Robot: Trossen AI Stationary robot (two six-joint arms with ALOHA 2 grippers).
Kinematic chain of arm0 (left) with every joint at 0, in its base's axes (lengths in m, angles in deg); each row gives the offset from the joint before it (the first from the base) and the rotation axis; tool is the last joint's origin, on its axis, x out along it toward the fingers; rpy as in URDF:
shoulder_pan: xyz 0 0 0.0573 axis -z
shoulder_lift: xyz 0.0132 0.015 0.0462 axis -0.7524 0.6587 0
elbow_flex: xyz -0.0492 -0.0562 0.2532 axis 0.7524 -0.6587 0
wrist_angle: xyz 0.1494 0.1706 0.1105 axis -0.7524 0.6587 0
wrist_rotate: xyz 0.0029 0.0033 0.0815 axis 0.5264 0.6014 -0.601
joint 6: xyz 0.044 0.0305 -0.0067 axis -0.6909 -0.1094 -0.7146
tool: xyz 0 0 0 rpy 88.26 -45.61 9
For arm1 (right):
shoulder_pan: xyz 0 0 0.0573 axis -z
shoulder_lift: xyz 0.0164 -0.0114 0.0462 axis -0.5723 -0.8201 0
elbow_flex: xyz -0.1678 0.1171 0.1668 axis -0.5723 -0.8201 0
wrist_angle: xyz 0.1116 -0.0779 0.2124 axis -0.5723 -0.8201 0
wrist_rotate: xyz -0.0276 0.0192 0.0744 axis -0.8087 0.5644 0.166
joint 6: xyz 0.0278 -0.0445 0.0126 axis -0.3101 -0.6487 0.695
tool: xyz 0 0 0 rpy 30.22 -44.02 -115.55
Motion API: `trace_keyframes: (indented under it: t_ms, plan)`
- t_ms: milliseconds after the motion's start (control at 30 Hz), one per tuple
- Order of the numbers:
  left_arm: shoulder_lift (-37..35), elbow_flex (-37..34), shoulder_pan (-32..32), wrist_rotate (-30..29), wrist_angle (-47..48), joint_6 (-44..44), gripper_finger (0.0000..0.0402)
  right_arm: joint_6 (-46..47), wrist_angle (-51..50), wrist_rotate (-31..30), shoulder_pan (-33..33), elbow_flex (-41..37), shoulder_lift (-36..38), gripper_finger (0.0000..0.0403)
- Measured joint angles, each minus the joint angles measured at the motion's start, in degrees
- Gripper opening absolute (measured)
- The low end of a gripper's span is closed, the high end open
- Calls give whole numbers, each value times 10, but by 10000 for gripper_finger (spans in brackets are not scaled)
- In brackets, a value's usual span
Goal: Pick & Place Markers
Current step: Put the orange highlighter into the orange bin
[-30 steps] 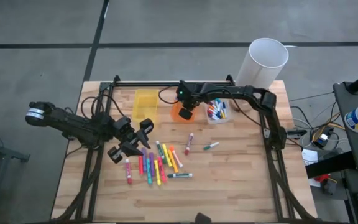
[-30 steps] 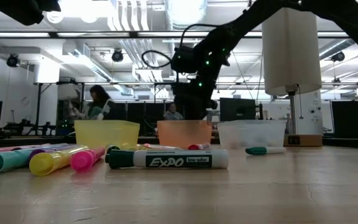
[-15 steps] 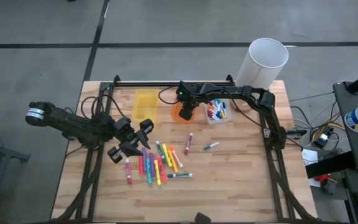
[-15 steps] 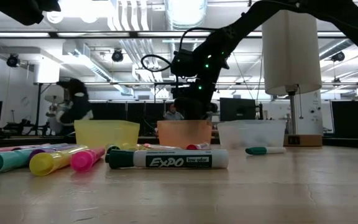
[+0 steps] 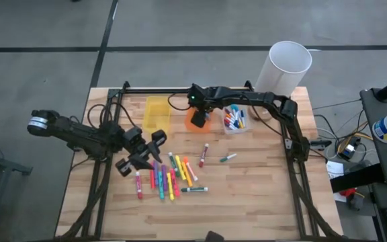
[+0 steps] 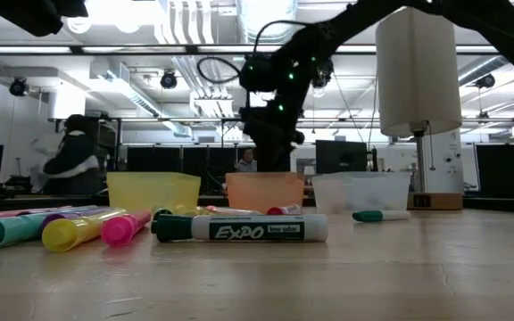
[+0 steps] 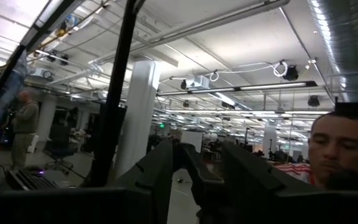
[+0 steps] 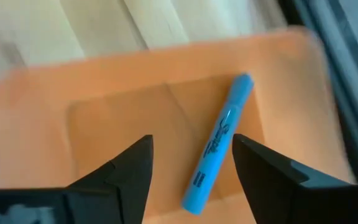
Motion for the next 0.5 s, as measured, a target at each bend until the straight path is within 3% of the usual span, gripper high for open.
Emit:
trace_keyframes:
  t_ms: [200,500]
  plan:
    - [-2,0,0,5,0,3,133,4,-57,4,-24,67,1,211]
    - [-6,0,0,58,-2,10,133,25,-252,31,-89,98,1,204]
